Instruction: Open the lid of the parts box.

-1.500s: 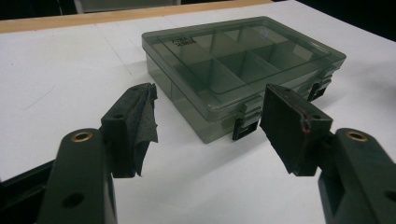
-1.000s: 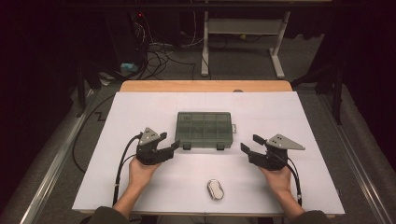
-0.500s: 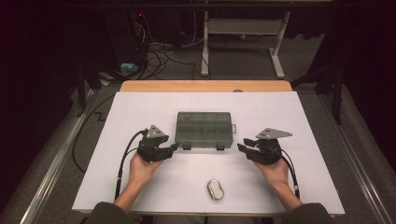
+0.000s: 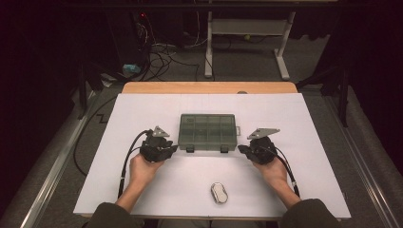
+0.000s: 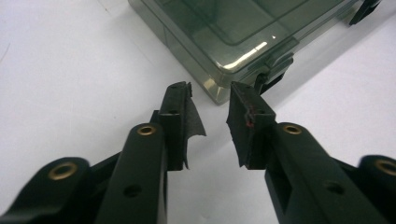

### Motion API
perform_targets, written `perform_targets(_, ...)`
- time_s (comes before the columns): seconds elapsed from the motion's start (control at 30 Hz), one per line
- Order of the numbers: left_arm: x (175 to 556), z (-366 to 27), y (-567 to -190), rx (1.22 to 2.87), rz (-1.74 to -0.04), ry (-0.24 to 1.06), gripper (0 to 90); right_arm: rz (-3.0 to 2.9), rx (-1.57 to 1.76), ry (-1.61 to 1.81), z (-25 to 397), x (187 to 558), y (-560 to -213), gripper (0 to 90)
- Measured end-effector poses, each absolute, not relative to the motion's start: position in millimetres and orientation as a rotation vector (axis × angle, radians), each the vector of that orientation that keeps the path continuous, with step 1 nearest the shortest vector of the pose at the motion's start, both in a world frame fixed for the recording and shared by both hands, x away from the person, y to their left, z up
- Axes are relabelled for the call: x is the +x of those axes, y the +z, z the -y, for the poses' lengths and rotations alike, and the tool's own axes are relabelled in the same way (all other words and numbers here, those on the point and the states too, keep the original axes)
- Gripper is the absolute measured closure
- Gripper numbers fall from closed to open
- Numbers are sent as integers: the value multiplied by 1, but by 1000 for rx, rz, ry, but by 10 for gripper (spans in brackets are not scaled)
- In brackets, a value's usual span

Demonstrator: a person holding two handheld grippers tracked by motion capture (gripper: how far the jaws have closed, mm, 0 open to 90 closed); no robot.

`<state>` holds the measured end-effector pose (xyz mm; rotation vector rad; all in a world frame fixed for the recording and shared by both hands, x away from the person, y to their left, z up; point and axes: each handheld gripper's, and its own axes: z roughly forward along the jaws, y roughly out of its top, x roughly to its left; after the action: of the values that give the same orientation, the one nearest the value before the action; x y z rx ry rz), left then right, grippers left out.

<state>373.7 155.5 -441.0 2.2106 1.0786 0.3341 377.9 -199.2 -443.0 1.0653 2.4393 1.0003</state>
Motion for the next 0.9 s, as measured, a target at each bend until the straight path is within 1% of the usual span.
perform_targets(0.17, 377, -155, -441, 2259, -1074, 321, 750, -2455, 1067, 975, 195, 380, -440, 900)
perform_targets(0.37, 380, -151, -440, 2278, -1066, 311, 771, -2479, 1058, 925, 189, 381, -441, 900)
perform_targets(0.73, 380, -149, -442, 2291, -1045, 310, 767, -2465, 1082, 949, 191, 382, -442, 900)
perform_targets(0.9, 381, -151, -443, 2258, -1050, 291, 752, -2452, 1073, 963, 192, 381, -441, 900)
